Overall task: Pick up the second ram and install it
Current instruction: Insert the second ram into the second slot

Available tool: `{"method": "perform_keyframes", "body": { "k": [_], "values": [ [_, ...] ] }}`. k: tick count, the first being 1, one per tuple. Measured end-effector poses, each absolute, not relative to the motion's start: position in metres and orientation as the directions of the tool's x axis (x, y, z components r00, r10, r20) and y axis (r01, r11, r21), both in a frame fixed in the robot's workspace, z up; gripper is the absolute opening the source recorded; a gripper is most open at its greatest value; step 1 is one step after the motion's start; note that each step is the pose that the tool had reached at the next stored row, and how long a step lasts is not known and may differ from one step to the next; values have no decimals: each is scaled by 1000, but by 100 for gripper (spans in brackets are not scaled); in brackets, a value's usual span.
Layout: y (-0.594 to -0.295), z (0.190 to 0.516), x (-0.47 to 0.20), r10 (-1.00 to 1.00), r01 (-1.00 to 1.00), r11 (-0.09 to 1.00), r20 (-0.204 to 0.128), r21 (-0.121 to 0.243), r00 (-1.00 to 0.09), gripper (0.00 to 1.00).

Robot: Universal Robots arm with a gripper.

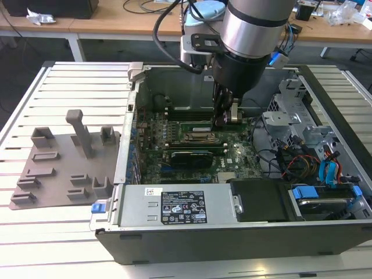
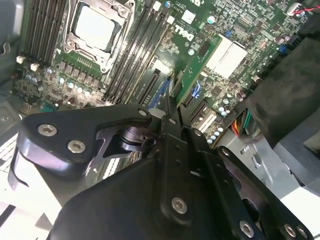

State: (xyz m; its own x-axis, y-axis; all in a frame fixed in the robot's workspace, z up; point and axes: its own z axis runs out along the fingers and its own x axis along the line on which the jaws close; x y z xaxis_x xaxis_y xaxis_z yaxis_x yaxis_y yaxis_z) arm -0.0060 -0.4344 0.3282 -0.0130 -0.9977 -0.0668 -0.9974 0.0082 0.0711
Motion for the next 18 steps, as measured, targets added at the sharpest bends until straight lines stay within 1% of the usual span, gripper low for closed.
{"method": "perform_keyframes", "body": {
  "k": [10, 18],
  "values": [
    [-417, 304, -3, -998, -997, 8, -67, 73, -13, 14],
    [-411, 285, -3, -998, -997, 8, -67, 73, -13, 14]
  ]
}}
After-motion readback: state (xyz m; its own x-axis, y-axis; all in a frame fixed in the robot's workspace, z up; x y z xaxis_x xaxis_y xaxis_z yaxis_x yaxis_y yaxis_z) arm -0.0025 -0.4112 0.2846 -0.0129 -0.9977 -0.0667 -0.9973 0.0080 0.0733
